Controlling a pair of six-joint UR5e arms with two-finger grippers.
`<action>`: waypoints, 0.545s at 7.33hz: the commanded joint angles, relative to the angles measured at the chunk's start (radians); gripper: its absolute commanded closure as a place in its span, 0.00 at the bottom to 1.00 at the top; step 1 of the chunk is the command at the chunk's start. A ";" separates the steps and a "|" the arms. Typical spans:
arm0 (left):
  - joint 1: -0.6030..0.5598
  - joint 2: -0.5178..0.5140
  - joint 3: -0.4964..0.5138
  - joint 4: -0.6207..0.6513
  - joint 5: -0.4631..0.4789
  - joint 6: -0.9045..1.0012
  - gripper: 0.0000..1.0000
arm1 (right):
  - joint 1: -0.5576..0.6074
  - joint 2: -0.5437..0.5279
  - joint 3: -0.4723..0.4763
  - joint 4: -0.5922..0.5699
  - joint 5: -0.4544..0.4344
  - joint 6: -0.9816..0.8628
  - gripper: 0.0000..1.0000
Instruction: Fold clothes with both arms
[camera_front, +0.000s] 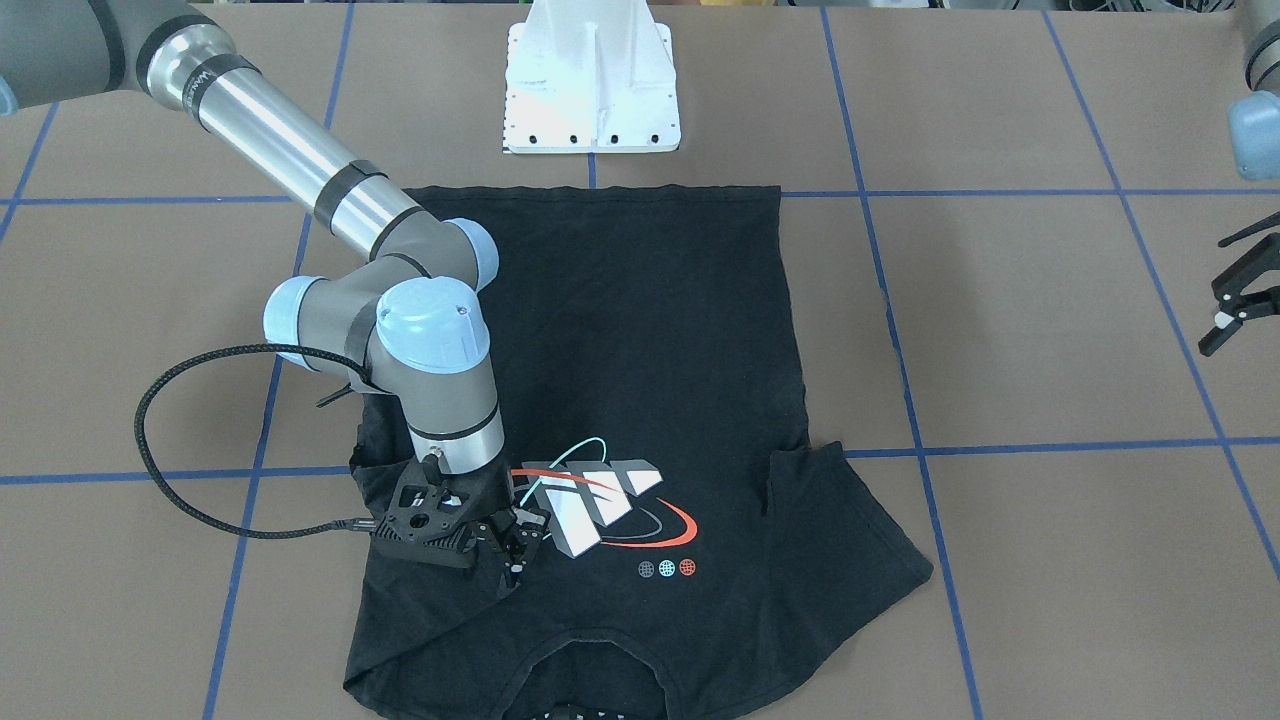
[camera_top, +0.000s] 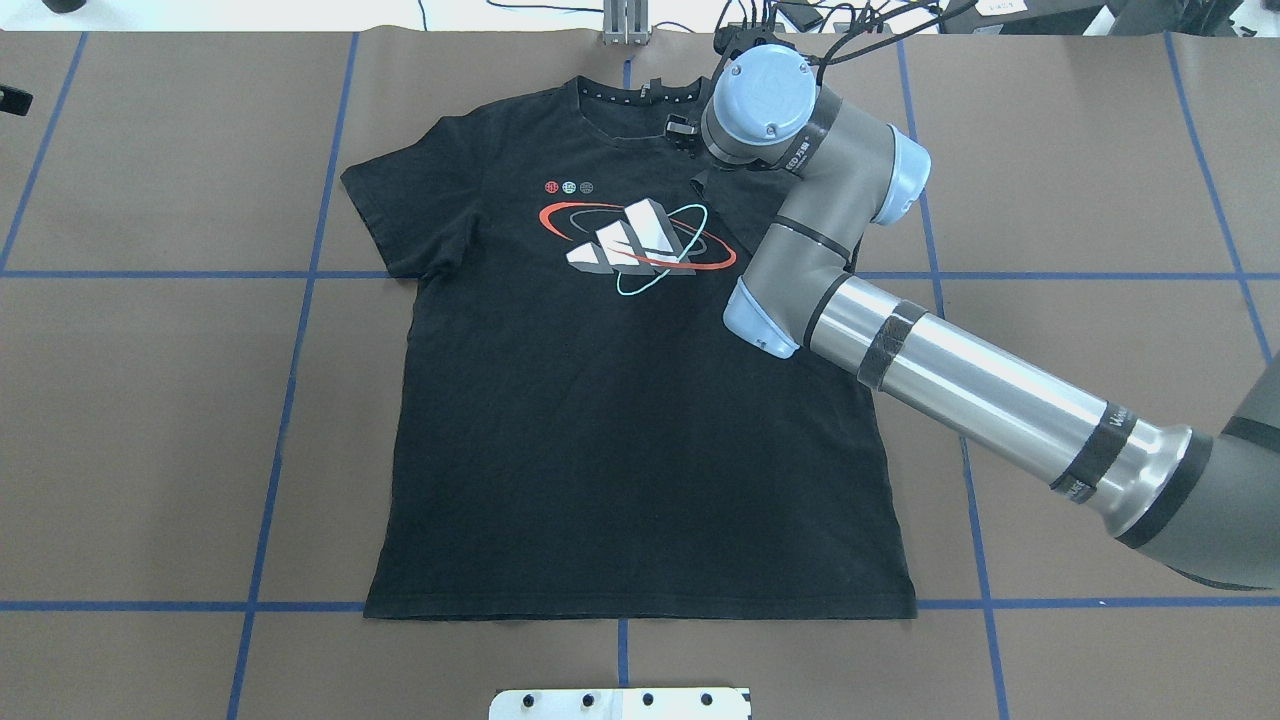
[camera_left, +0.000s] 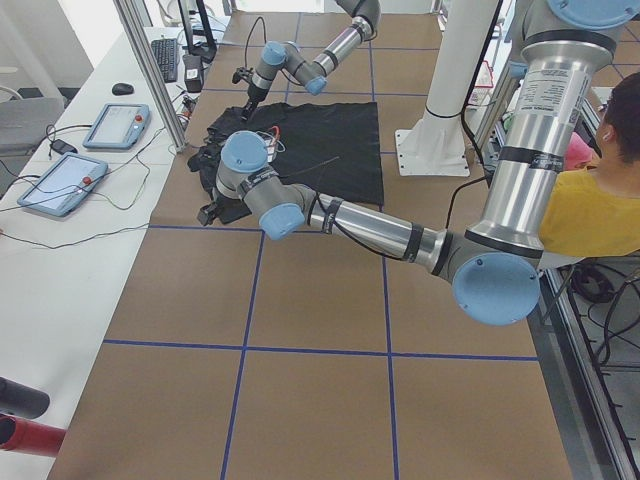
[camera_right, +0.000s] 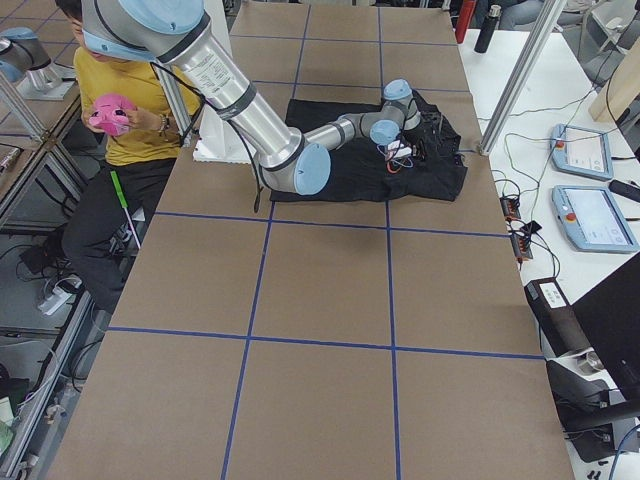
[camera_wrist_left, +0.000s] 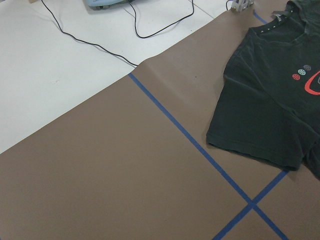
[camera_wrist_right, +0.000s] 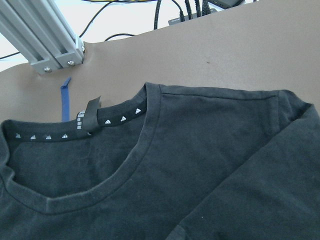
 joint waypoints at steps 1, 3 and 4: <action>0.041 -0.071 0.001 -0.001 0.042 -0.174 0.00 | 0.084 -0.010 0.064 -0.105 0.158 -0.062 0.00; 0.189 -0.148 0.013 -0.002 0.191 -0.410 0.00 | 0.179 -0.176 0.222 -0.140 0.302 -0.305 0.00; 0.251 -0.186 0.040 -0.014 0.280 -0.554 0.00 | 0.241 -0.317 0.344 -0.138 0.359 -0.358 0.00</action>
